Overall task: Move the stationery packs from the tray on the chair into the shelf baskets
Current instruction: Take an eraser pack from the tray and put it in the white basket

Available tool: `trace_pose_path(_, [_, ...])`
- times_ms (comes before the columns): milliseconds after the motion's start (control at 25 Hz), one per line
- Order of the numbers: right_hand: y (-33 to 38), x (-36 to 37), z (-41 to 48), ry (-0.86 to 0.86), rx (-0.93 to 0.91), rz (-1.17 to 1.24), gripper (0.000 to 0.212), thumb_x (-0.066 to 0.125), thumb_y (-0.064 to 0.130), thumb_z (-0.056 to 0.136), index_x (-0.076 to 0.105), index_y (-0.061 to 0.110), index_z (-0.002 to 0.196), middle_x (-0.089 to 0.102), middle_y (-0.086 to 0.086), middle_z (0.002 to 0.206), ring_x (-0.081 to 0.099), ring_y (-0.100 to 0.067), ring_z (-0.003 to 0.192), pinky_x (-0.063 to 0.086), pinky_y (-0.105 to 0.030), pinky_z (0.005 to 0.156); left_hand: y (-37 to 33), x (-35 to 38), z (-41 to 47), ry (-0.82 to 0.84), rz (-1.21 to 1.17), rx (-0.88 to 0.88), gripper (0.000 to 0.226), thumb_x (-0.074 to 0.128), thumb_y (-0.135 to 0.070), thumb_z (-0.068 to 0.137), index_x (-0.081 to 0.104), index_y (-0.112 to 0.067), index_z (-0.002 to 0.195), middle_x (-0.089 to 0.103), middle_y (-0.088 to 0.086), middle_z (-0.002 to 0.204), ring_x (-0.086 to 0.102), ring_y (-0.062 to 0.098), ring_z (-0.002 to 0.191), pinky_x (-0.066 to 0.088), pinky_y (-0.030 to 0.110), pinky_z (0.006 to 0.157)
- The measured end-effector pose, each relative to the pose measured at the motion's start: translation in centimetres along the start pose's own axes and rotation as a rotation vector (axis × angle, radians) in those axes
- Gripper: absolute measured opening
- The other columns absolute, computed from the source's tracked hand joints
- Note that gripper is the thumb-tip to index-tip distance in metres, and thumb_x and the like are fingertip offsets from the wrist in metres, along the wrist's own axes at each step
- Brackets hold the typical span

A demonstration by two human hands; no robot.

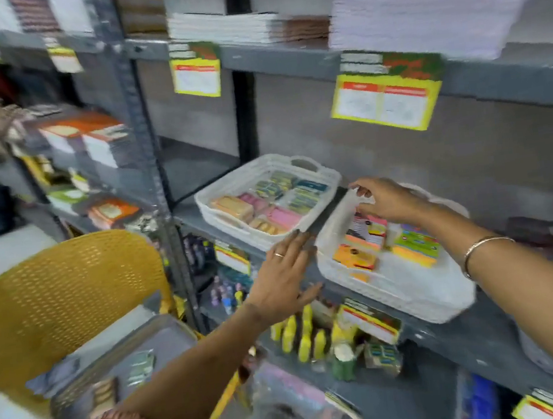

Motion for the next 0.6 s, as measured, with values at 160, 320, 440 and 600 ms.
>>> trace_pose_path(160, [11.7, 6.8, 6.5, 0.005, -0.147, 0.007, 0.044, 0.065, 0.012, 0.082, 0.052, 0.006, 0.124, 0.058, -0.019, 0.123, 0.054, -0.032, 0.115, 0.041, -0.037, 0.097, 14.6, -1.3, -8.3, 0.091, 0.132, -0.237, 0.057, 0.044, -0.049, 0.084, 0.054, -0.006, 0.119, 0.047, 0.017, 0.137, 0.032, 0.033, 0.130, 0.030, 0.048, 0.103])
trace_pose_path(320, [22.5, 14.7, 10.6, -0.023, -0.282, 0.053, 0.033, 0.062, 0.011, 0.082, 0.057, 0.008, 0.114, 0.062, -0.015, 0.110, 0.056, -0.029, 0.106, 0.040, -0.032, 0.090, 25.3, -0.7, -17.0, 0.192, 0.141, -0.450, 0.058, 0.039, -0.052, 0.084, 0.057, -0.007, 0.116, 0.048, 0.018, 0.136, 0.037, 0.035, 0.129, 0.037, 0.052, 0.100])
trace_pose_path(440, [27.3, 22.0, 11.8, 0.034, -0.336, 0.053, 0.033, 0.061, 0.014, 0.083, 0.056, 0.009, 0.115, 0.059, -0.014, 0.111, 0.053, -0.030, 0.110, 0.044, -0.039, 0.090, 29.6, 1.2, -23.8, 0.269, 0.110, -0.554, 0.071, 0.022, -0.061, 0.092, 0.051, -0.006, 0.126, 0.041, 0.018, 0.142, 0.033, 0.038, 0.132, 0.029, 0.052, 0.105])
trace_pose_path(600, [31.2, 34.7, 12.4, 0.290, -0.392, -0.018, 0.038, 0.056, 0.009, 0.083, 0.053, 0.006, 0.121, 0.054, -0.016, 0.123, 0.047, -0.030, 0.122, 0.042, -0.040, 0.097, 32.8, 5.1, -33.3, 0.384, 0.075, -0.702, 0.074, 0.012, -0.064, 0.092, 0.049, -0.010, 0.125, 0.045, 0.018, 0.140, 0.034, 0.036, 0.130, 0.029, 0.052, 0.105])
Point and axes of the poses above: each hand's wrist, its own z-axis towards the middle knuckle, its own x-axis out of the palm, y = z × x, the point moved 10 cm from there along z, towards the middle knuckle
